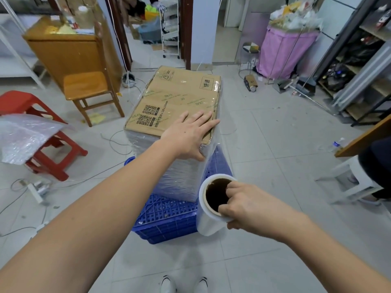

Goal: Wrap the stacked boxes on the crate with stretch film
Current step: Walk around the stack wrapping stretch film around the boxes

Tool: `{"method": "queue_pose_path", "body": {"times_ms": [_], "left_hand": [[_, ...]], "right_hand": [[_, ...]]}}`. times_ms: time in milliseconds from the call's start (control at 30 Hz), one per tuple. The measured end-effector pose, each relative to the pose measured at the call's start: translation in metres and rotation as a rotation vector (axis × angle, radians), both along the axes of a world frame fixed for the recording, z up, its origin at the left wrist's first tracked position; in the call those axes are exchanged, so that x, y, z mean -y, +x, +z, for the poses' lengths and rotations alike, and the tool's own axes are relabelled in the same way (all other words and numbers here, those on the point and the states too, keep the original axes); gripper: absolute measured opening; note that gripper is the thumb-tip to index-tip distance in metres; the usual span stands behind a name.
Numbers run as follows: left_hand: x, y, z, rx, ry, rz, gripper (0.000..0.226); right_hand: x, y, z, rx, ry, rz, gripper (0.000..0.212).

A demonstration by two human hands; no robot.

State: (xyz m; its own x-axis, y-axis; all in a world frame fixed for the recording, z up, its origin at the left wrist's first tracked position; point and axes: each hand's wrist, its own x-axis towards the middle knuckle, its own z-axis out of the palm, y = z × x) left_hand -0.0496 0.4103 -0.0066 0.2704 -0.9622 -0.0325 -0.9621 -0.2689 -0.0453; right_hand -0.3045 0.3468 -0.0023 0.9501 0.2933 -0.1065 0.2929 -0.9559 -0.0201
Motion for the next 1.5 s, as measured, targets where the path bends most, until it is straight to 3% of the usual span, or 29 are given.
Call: {"method": "queue_pose_path", "body": {"times_ms": [233,900,1333,1500], "left_hand": [[0.000,0.002,-0.003,-0.011,0.002,0.004,0.125],[-0.003,0.005,-0.004,-0.044,-0.040,-0.028,0.121],[-0.007,0.006,-0.007,-0.044,-0.075,-0.072,0.119],[-0.006,0.005,-0.008,-0.045,-0.075,-0.069,0.120]], "right_hand": [[-0.005,-0.012,0.000,0.021,-0.006,-0.037,0.037],[-0.056,0.008,0.016,-0.037,-0.006,-0.127,0.019],[-0.090,0.020,0.013,0.077,-0.009,-0.322,0.017],[-0.094,0.022,0.008,0.092,-0.005,-0.307,0.014]]}}
